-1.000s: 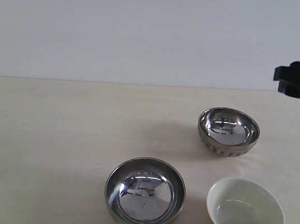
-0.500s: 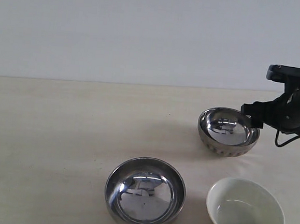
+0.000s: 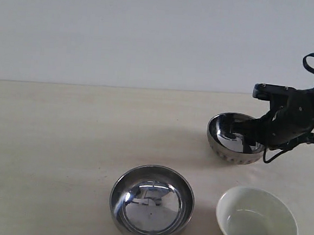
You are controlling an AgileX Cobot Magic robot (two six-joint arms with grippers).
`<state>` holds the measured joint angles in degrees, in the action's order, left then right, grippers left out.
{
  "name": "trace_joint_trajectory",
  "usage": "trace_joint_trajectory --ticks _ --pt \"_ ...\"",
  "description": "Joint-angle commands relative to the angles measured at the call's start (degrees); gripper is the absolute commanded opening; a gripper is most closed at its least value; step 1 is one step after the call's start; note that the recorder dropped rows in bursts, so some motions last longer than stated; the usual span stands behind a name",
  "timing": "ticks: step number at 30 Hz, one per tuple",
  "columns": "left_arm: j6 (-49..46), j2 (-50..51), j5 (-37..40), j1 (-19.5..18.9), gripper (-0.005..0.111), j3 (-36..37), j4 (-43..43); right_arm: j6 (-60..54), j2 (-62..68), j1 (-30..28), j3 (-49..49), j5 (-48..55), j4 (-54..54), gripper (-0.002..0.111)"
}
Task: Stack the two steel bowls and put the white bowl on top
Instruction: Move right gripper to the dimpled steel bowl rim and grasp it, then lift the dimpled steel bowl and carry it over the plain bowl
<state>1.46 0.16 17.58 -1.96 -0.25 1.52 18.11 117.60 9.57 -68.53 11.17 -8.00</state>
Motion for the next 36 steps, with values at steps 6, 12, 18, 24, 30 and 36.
trace_joint_trajectory --ticks 6,12,18,24,30,36 --pt "0.73 -0.16 0.04 -0.19 0.004 0.25 -0.38 -0.88 0.09 0.28 -0.41 0.69 -0.07 0.000" --pt "0.73 -0.16 0.04 -0.19 0.004 0.25 -0.38 -0.88 -1.05 0.28 -0.41 0.69 -0.07 0.000" --pt "0.73 -0.16 0.04 -0.19 0.004 0.25 -0.38 -3.71 -6.27 0.28 -0.41 2.74 2.35 0.000" --pt "0.73 -0.16 0.04 -0.19 0.004 0.25 -0.38 -14.45 -12.50 0.28 -0.41 6.47 13.55 0.000" --pt "0.73 -0.16 0.04 -0.19 0.004 0.25 -0.38 -30.78 -17.72 0.28 -0.41 12.31 31.82 0.000" --pt "0.73 -0.16 0.04 -0.19 0.004 0.25 -0.38 -43.03 -20.38 0.28 -0.15 20.45 45.69 0.000"
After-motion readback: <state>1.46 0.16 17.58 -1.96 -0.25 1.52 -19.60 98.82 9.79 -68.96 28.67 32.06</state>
